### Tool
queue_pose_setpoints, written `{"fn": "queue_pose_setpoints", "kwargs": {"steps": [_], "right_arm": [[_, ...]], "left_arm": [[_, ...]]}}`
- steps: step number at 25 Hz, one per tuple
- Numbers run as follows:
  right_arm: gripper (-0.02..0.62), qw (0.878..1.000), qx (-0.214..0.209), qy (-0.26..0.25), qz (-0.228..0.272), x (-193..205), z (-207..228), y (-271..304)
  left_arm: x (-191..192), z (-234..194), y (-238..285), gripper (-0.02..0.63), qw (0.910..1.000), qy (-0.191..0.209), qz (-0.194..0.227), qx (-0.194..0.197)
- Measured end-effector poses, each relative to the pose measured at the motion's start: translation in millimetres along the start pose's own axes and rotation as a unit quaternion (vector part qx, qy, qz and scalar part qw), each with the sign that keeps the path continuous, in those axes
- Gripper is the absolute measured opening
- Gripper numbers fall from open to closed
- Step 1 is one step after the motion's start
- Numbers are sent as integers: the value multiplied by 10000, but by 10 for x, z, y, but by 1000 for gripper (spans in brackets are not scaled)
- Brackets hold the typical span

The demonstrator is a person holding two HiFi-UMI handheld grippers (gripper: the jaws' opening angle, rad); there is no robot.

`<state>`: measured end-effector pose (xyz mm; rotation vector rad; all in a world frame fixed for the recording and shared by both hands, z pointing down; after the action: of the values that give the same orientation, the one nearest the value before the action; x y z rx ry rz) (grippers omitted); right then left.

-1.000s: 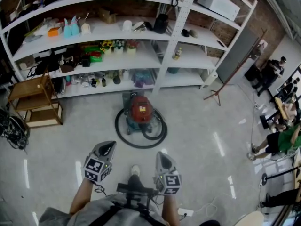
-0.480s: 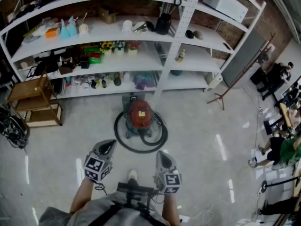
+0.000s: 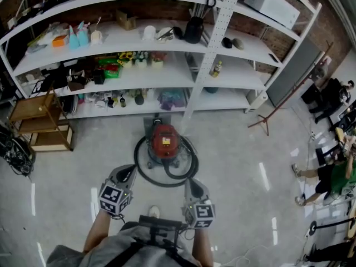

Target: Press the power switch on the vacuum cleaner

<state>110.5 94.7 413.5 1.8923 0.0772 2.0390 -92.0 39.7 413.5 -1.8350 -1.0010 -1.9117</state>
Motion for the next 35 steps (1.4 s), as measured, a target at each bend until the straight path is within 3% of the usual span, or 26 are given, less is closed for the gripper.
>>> {"fn": "queue_pose_setpoints", "kwargs": {"steps": [12,35], "right_arm": [[12,10000,-65,64,11,-114,370,292],[12,9999,-31,74,-131,-219,524,953]], "left_arm": [[-130,-56,427,8,9999,72,-25,-94],[-192,-563,911,8,9998,-75,-87,-169]]}}
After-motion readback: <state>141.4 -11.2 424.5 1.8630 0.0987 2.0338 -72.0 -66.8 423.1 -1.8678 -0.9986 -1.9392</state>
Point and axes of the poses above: the fingertips, and each gripper's own axes: y forward along the fingers, z to its right, x out of its underside, the point moved 1 cm from there along -y, backward along the fingers, and after that the axes turned 2 degrees about x, right-handed, at the moved point
